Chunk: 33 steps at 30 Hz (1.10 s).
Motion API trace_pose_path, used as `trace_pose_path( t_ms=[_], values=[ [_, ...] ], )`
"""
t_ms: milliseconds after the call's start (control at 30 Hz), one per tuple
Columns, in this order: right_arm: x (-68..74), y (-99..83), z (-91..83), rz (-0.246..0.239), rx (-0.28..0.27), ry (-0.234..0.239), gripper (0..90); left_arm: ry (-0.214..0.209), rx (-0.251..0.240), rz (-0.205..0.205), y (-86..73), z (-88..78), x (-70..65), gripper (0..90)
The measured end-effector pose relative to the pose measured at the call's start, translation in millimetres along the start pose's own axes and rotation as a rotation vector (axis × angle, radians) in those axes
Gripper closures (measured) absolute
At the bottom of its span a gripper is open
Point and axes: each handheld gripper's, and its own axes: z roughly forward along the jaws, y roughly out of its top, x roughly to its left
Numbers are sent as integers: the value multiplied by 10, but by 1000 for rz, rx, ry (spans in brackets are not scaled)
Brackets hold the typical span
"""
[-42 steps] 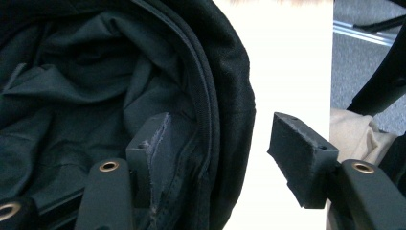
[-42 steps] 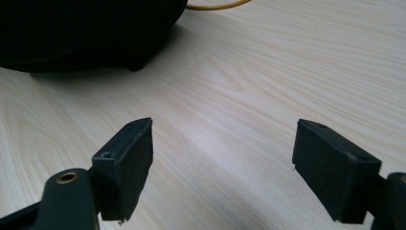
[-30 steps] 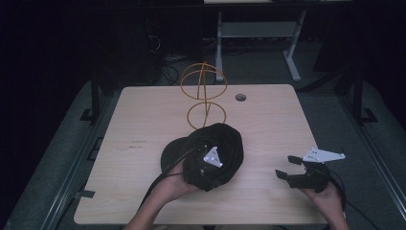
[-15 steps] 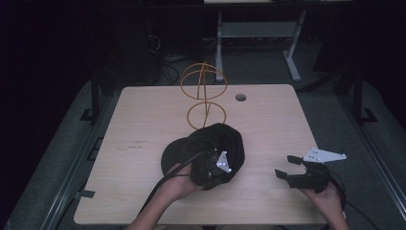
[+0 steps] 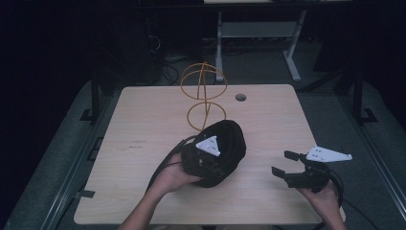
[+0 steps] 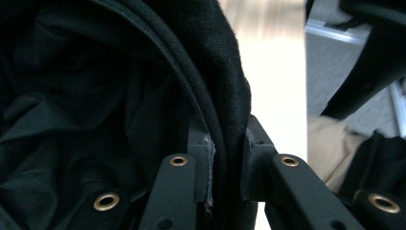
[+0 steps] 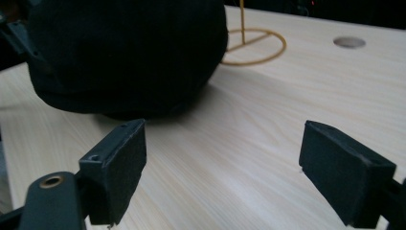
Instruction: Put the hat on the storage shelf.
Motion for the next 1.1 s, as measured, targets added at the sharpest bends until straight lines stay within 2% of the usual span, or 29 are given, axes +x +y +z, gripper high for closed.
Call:
trace_pose_path(
  t_ms=[67, 267, 533, 700, 800, 1000, 1100],
  values=[
    [28, 29, -9, 0, -22, 15, 159, -22, -32, -5, 27, -39, 15, 773],
    [98, 148, -56, 6, -103, 51, 154, -73, -88, 4, 148, -109, 30, 771],
    [113, 280, -112, -14, -152, 65, 151, -119, -139, 38, 369, -146, 18, 771],
    [101, 388, -128, -27, -181, 62, 147, -132, -144, 81, 518, -142, -3, 771],
    [101, 434, -108, -34, -178, 65, 148, -138, -147, 87, 550, -135, -11, 771],
    [122, 531, -36, -51, -177, 65, 155, -168, -139, 130, 669, -78, -78, 771],
    [117, 555, 0, -58, -184, 66, 207, -184, -145, 144, 715, -77, -98, 770]
  ],
)
